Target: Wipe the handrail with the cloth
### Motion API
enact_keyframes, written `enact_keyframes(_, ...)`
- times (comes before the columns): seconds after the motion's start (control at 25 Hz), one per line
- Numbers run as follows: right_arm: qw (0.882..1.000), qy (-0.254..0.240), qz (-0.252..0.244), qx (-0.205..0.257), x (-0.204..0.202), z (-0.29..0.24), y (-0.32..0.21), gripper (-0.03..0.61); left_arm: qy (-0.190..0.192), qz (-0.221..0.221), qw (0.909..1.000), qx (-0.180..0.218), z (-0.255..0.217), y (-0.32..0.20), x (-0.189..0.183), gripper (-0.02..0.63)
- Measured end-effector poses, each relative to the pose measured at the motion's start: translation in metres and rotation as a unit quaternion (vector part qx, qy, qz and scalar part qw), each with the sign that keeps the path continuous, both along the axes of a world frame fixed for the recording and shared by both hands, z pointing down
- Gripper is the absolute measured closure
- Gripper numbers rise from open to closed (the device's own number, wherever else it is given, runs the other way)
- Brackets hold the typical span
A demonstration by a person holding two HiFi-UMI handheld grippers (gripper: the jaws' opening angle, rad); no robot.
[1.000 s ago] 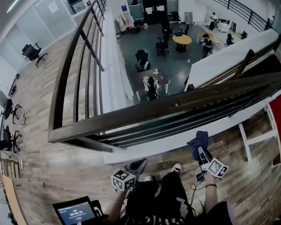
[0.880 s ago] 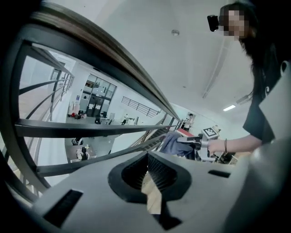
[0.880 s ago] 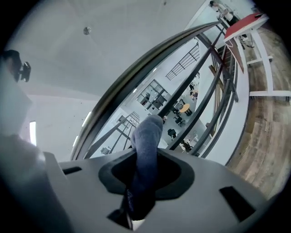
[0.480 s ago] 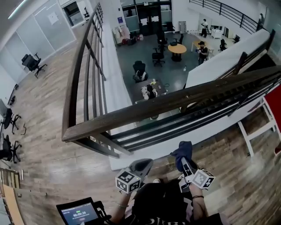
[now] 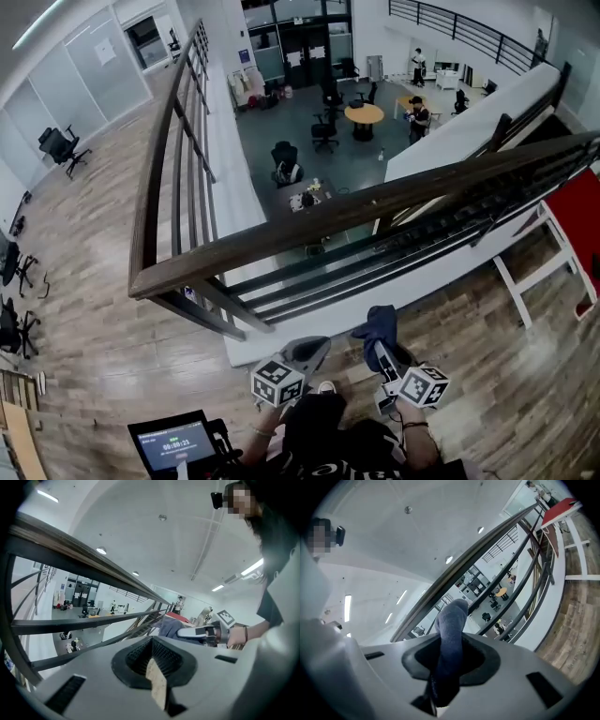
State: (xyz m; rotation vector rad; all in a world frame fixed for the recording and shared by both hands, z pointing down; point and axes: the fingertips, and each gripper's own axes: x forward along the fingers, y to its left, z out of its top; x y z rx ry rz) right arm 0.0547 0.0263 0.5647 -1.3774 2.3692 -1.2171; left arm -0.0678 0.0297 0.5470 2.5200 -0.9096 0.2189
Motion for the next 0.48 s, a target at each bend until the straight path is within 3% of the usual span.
enact_keyframes(0.48,1.0,0.017,0.004,0.022,0.074,-0.02,0.094,0.486,0.001,0.03,0.9994,0.018,-0.021,0.089,0.099,0.614)
